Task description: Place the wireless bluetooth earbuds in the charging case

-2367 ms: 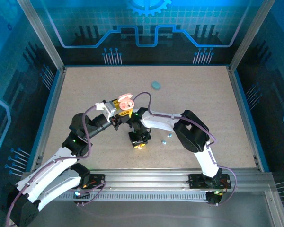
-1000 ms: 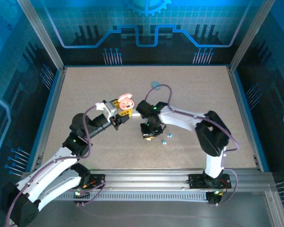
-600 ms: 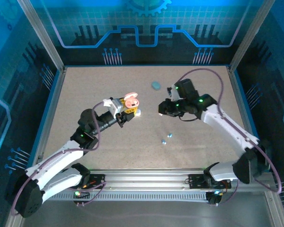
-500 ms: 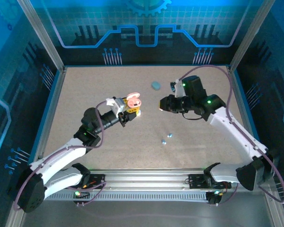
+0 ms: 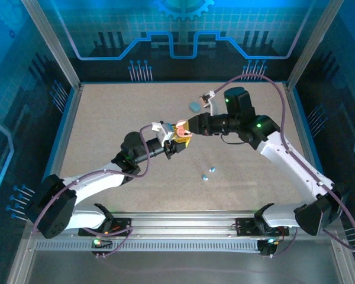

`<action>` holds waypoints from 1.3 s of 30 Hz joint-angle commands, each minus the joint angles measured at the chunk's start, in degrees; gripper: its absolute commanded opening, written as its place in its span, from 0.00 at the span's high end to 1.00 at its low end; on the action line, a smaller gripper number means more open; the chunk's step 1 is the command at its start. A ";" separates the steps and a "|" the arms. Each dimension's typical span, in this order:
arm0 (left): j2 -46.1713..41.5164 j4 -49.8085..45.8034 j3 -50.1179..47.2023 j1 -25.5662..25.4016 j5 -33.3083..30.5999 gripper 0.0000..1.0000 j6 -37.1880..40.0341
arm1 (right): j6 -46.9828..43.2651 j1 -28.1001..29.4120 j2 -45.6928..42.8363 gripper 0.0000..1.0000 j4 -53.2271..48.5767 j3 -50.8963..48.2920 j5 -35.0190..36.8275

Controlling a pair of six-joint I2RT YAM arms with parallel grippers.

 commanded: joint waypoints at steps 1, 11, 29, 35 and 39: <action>1.14 5.52 2.32 -0.85 0.99 0.67 -0.78 | 0.50 1.30 1.36 0.80 1.16 2.23 -0.66; 1.63 6.16 2.48 -1.31 1.30 0.68 -1.03 | 0.81 2.81 3.04 0.80 1.51 3.16 2.11; 1.16 8.27 1.98 -1.47 0.81 0.68 -2.26 | -3.95 5.34 3.32 0.79 -5.50 5.39 12.59; 1.06 8.45 2.12 -1.54 0.59 0.68 -2.33 | -4.81 6.01 3.41 0.74 -7.19 6.24 14.15; 1.04 8.45 2.04 -1.52 0.58 0.68 -2.27 | -4.90 6.15 3.19 0.73 -7.71 6.62 15.05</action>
